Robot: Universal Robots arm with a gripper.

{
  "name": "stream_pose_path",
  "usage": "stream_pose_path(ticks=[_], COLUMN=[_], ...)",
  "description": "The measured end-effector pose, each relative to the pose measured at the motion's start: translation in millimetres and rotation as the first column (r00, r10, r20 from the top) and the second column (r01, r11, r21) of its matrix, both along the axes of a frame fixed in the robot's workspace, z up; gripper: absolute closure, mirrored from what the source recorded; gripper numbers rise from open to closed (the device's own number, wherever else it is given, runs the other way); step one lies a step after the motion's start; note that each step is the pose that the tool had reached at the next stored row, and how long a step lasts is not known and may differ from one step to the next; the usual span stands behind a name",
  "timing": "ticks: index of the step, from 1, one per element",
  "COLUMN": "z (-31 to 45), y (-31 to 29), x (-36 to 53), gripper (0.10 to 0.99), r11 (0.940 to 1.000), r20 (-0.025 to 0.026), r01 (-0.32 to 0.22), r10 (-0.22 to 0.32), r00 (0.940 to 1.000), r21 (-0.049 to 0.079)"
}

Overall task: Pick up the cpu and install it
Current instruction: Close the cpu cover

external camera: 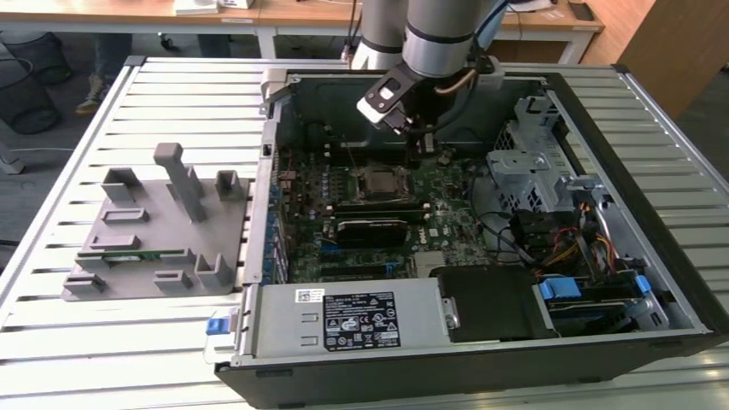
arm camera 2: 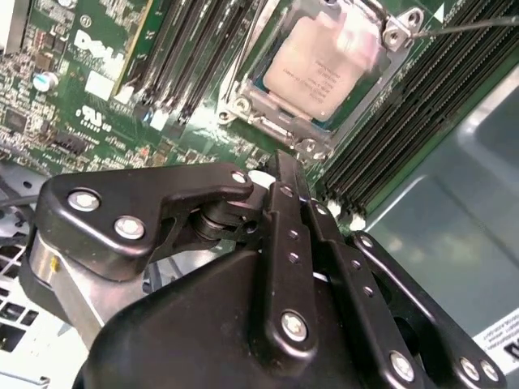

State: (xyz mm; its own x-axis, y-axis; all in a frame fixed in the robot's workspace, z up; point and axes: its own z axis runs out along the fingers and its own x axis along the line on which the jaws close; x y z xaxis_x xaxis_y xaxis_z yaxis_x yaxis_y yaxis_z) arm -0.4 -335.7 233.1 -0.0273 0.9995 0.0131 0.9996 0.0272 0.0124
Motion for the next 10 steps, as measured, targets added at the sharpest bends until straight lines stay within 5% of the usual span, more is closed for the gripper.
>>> stream_pose_path(ticks=[10], z=[-8.7], y=[-0.1], x=[-27.5], gripper=[0.976], r11=[1.0000], r20=[-0.0001], r01=[0.000], r10=[0.000], r00=[1.0000], r21=[0.000])
